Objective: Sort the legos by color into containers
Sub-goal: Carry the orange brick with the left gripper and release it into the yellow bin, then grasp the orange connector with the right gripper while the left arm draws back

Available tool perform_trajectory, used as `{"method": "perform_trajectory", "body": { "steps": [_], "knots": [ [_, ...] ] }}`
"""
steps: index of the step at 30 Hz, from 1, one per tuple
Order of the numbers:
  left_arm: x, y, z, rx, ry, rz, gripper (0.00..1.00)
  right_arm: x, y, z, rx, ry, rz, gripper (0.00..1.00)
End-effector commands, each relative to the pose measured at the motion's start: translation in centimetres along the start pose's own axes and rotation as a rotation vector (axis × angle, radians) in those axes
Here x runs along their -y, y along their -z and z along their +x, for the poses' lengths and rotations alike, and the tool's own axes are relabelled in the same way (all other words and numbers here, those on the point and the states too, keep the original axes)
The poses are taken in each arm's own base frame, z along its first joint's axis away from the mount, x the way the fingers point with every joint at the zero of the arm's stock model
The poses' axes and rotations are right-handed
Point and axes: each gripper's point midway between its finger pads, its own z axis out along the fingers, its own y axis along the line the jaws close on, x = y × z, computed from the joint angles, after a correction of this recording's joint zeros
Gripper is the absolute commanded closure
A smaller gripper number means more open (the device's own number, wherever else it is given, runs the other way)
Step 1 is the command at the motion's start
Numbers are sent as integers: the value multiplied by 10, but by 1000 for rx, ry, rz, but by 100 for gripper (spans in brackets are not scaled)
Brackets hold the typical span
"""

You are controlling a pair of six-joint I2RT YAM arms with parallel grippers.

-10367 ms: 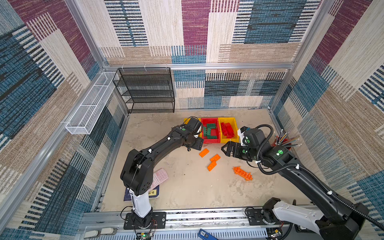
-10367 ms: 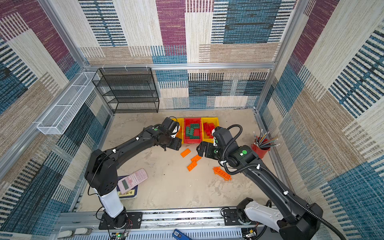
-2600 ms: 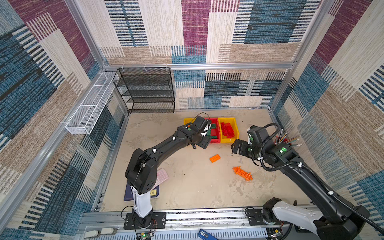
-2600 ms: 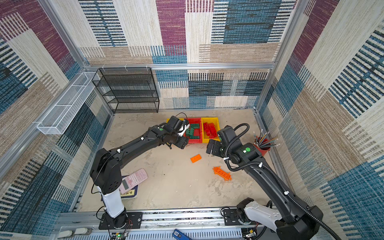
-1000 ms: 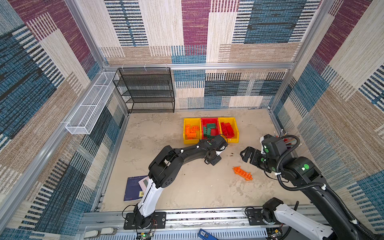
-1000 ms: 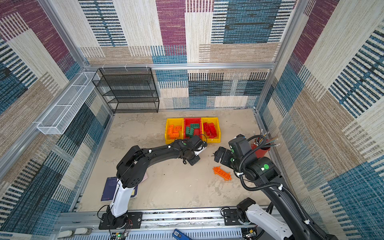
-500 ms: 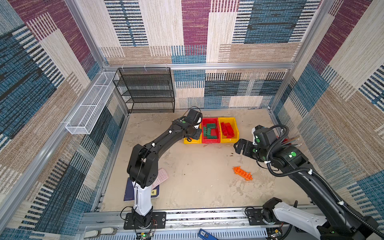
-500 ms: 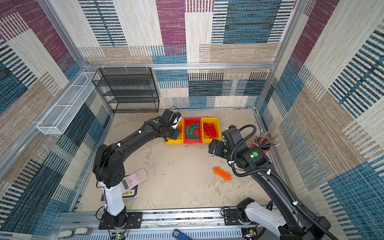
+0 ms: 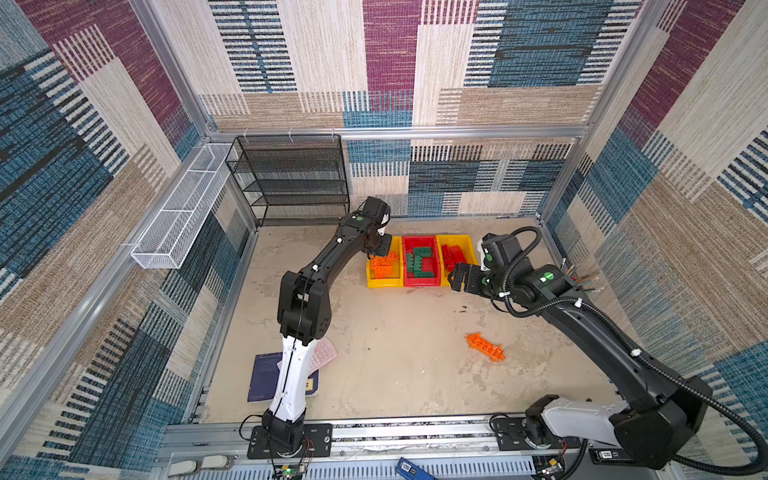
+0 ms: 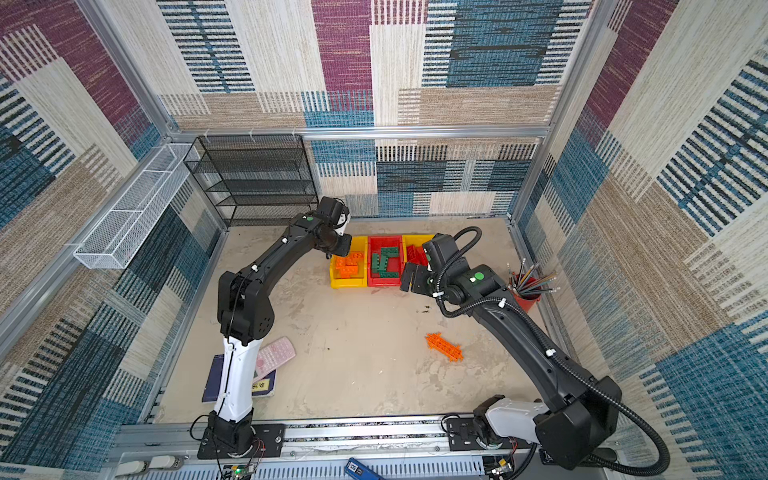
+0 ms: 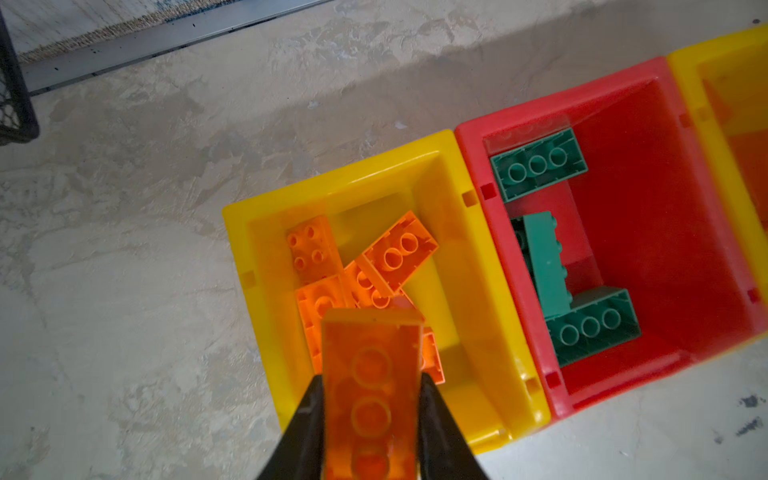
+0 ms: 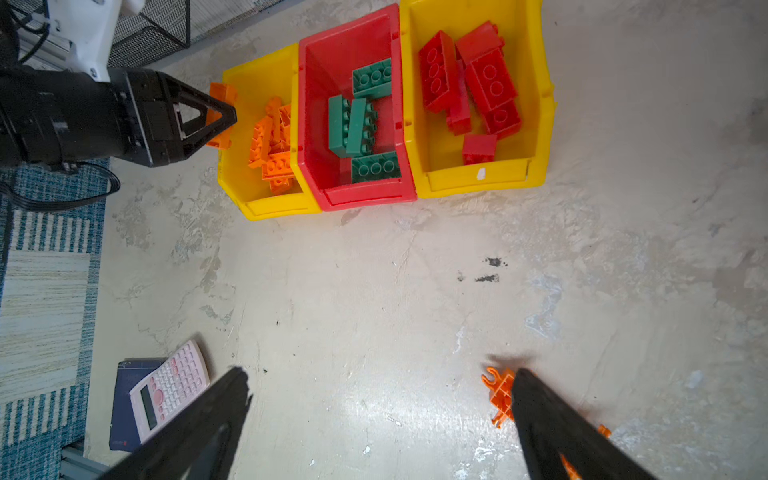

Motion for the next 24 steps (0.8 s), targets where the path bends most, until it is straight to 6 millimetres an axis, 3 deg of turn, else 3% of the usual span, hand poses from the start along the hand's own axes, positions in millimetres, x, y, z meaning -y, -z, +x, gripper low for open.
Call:
{"method": "perform_trajectory", "body": {
  "steps": [1,8,10,14,18,24],
  "knots": [
    [-2,-8,7,-44,57,11,80,-1,-5,-7,13,31,11,0],
    [-13,-28,14,-82,98,10,74,10,-19,3,-37,38,74,0],
    [-14,-32,14,-87,105,17,65,12,-22,5,-50,39,83,0],
    [-12,-34,14,-96,107,34,34,21,-31,15,-90,38,123,0],
    [-7,-18,7,-62,117,62,22,45,-45,39,-181,21,218,0],
    [4,38,-9,71,149,130,18,84,-67,91,-354,-15,361,0]
  ]
}}
